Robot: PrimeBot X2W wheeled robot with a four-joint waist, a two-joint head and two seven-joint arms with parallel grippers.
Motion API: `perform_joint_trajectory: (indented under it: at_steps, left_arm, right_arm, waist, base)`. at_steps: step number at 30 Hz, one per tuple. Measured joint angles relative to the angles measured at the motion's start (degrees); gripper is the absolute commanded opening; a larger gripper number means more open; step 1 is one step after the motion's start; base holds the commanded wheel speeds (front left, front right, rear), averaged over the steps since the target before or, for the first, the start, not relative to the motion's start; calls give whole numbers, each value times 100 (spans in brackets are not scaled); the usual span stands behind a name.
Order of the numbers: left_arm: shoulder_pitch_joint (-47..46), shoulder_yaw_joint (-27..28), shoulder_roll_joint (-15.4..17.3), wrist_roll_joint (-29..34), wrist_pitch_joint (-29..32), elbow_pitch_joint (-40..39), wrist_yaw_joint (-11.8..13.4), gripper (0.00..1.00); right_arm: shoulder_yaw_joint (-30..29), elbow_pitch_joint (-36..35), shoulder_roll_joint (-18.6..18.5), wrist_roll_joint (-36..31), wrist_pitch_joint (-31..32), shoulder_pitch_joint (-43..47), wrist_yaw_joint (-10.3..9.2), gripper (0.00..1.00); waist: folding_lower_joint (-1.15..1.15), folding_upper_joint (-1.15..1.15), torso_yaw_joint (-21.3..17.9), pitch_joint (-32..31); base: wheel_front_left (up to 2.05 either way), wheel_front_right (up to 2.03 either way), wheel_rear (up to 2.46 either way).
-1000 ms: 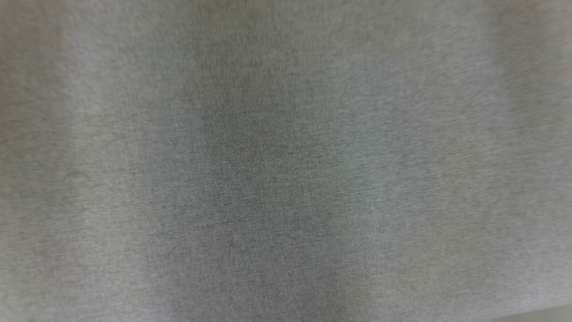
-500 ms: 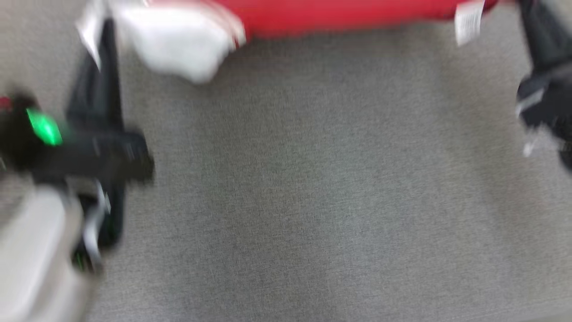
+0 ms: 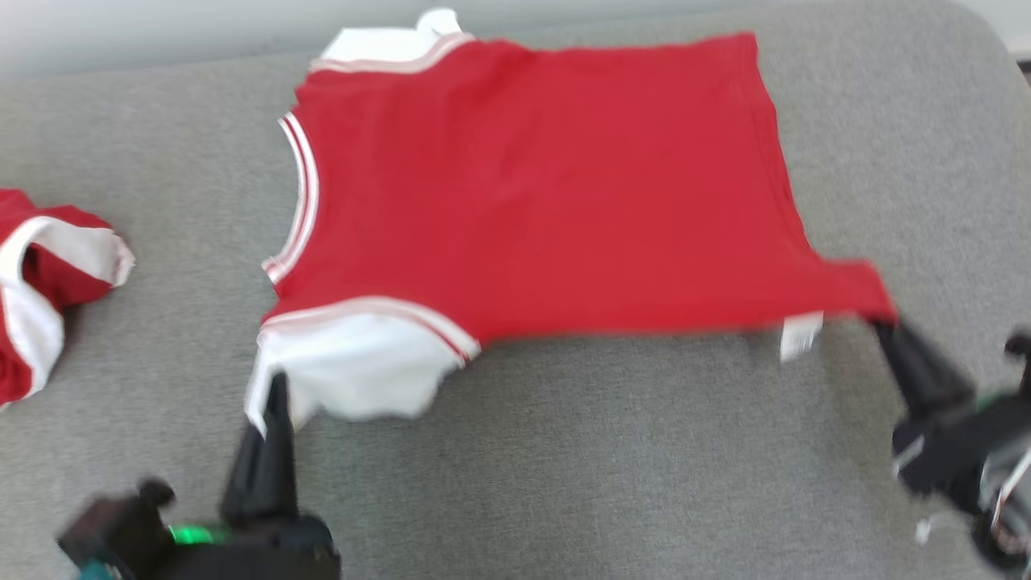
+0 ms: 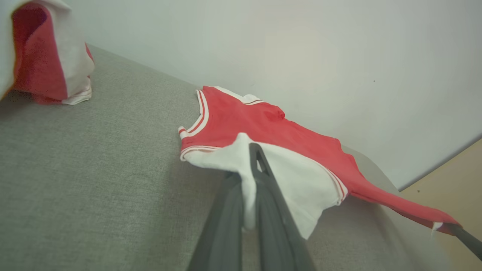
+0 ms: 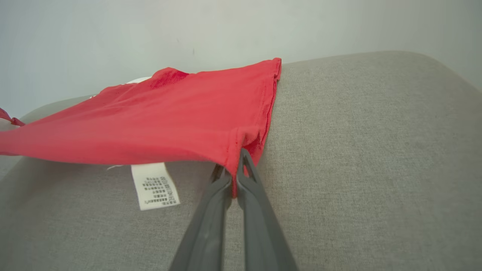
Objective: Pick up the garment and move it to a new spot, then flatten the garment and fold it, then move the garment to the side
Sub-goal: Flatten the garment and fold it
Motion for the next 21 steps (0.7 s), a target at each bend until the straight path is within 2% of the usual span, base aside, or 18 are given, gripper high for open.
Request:
perform_joint_trajectory:
  at_steps: [3, 10, 16, 21]
  left_arm:
    - [442, 149, -318, 75, -1, 114, -174, 0]
    - [1242, 422, -828, 325, -1, 504, -582, 0]
    - [1655, 658, -1068, 463, -2, 914, -960, 0]
    - [1719, 641, -1176, 531, -2, 1204, -1200, 0]
  right_arm:
    - [-108, 10, 153, -20, -2, 598, 0, 0]
    - [-433, 82, 389, -313, -4, 1655, 0, 0]
    - [-733, 187, 521, -641, 127, 2245, 0, 0]
    - [-1020, 104, 731, -812, 413, 2537, 0, 0]
  waist:
    - [1, 0, 67, -128]
    - [1, 0, 192, -421]
    - [1, 1, 234, -647]
    - [1, 1, 239, -773]
  base:
    - [0, 0, 0]
    - [0, 0, 0]
    - [0, 0, 0]
    - [0, 0, 0]
